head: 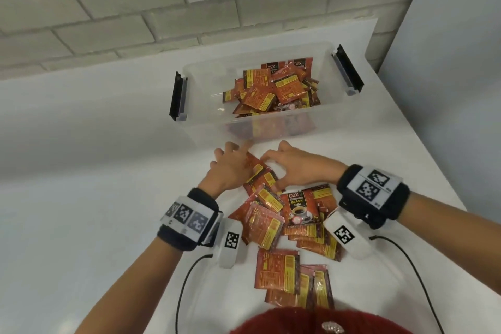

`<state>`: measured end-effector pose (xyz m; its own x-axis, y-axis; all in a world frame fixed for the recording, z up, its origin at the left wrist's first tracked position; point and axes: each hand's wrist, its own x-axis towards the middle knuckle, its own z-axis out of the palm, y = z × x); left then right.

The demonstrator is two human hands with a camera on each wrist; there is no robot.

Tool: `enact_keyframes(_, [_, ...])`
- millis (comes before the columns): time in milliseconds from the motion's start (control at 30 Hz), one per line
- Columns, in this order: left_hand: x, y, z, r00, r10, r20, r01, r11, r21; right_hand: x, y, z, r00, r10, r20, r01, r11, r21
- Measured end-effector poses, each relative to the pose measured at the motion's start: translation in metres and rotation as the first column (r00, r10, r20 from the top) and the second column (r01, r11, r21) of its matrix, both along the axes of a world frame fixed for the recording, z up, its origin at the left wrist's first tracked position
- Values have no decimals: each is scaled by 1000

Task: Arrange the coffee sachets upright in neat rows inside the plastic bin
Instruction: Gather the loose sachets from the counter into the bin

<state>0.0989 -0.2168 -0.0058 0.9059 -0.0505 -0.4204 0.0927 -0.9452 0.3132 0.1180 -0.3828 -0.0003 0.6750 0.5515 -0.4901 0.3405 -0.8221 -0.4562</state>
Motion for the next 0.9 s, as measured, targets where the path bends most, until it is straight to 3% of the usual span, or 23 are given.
enact_keyframes(100, [3,2,-6,997,70,37,-69,998,-12,-1,5,1,1000,22,-3,-22,1000,1])
enact_keyframes(300, [5,18,5,977,212,18,-201,945,-259,-7,5,3,998,25,-55,-21,997,72])
enact_keyframes(433, [-10,34,28,962,271,-9,-251,876,-412,-5,3,6,993,66,-102,-65,998,18])
enact_keyframes(500, [-25,37,39,969,228,-101,-249,865,-436,-3,3,4,994,55,-99,-56,998,-3])
enact_keyframes(600, [-55,31,45,983,46,-176,-113,911,-396,-1,0,1,998,35,-58,-34,999,15])
enact_keyframes(733, [-83,18,33,988,-56,-141,-3,921,-389,-2,-13,-6,999,-30,13,27,986,162])
enact_keyframes(800, [-89,14,24,990,-90,-111,50,948,-315,-5,-17,-7,999,-36,-13,38,975,221])
enact_keyframes(900, [-96,4,13,986,-121,-118,90,966,-241,-6,-16,-5,998,55,-34,-48,980,191])
